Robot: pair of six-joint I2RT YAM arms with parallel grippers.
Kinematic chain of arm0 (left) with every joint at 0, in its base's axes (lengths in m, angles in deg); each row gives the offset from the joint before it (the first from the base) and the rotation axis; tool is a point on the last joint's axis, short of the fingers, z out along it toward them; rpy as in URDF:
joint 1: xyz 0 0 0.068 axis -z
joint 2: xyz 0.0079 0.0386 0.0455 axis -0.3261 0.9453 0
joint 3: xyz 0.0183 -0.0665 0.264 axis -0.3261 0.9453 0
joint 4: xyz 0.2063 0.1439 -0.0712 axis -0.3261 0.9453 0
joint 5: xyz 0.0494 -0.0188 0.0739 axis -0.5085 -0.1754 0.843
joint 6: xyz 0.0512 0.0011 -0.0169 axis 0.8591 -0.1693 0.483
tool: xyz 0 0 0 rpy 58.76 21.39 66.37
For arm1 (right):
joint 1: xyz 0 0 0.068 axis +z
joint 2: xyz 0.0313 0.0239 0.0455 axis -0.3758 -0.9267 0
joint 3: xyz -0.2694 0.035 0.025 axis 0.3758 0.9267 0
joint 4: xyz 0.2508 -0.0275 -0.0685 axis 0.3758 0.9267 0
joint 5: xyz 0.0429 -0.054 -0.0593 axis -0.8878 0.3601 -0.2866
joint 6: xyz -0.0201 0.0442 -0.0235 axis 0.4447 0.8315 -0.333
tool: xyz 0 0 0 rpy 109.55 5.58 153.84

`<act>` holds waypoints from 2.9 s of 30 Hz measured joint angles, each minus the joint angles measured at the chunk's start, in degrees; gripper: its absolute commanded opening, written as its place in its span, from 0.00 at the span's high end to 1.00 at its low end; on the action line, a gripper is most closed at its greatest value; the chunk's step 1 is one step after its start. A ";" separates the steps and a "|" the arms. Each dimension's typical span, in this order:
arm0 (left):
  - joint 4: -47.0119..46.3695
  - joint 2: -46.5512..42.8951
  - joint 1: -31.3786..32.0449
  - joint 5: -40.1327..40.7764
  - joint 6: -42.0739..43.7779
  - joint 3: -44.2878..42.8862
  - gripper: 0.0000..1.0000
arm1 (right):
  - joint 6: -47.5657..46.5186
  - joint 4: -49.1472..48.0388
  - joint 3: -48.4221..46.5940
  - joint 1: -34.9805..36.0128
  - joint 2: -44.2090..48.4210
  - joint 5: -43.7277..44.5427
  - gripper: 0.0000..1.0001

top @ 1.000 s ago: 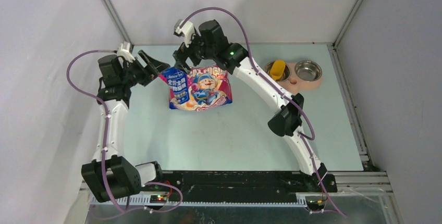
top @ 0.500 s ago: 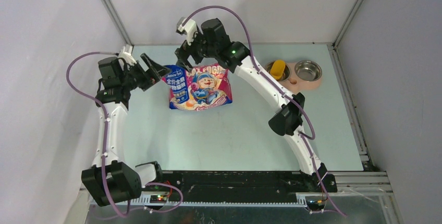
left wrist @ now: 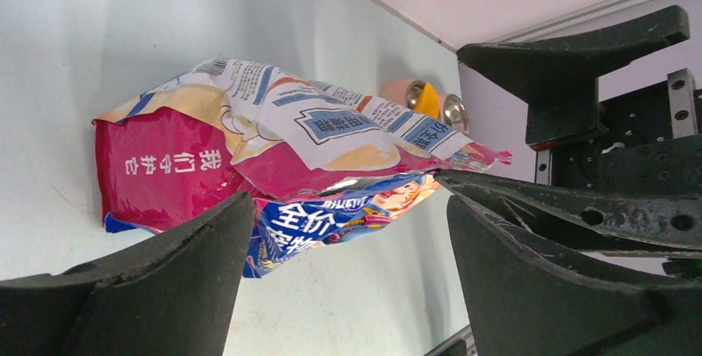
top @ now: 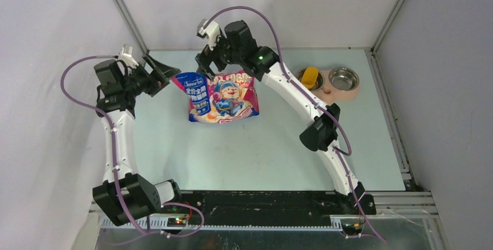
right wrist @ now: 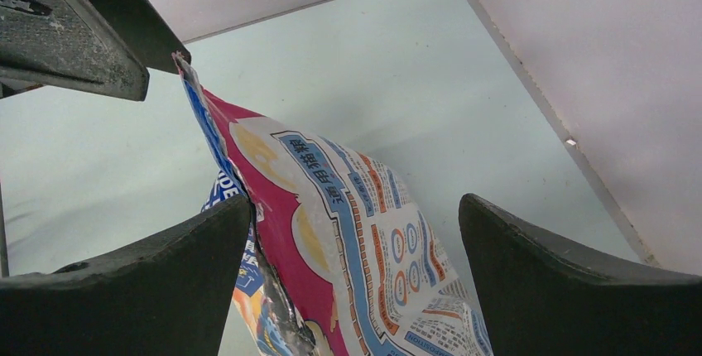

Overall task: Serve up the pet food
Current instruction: Open the pet food bag at the center of the board.

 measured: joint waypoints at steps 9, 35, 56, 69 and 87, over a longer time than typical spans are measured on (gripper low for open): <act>-2.38 0.55 -0.02 -0.44 -1.44 0.42 0.08 | 0.00 0.02 -0.02 0.02 0.00 0.00 0.00; -2.73 4.98 -0.02 1.99 -0.87 0.81 0.09 | -0.07 0.09 -0.02 0.02 0.00 -0.07 0.00; -3.98 5.73 -0.02 2.34 -0.87 0.79 0.09 | -0.20 0.33 -0.02 0.00 0.00 -0.07 0.00; -1.75 3.23 -0.02 1.64 0.46 0.79 0.09 | -0.22 0.50 -0.02 -0.02 0.00 -0.07 0.00; -2.05 3.82 -0.96 1.36 0.83 -2.71 0.08 | -0.24 0.50 -0.02 -0.24 0.00 -0.09 0.00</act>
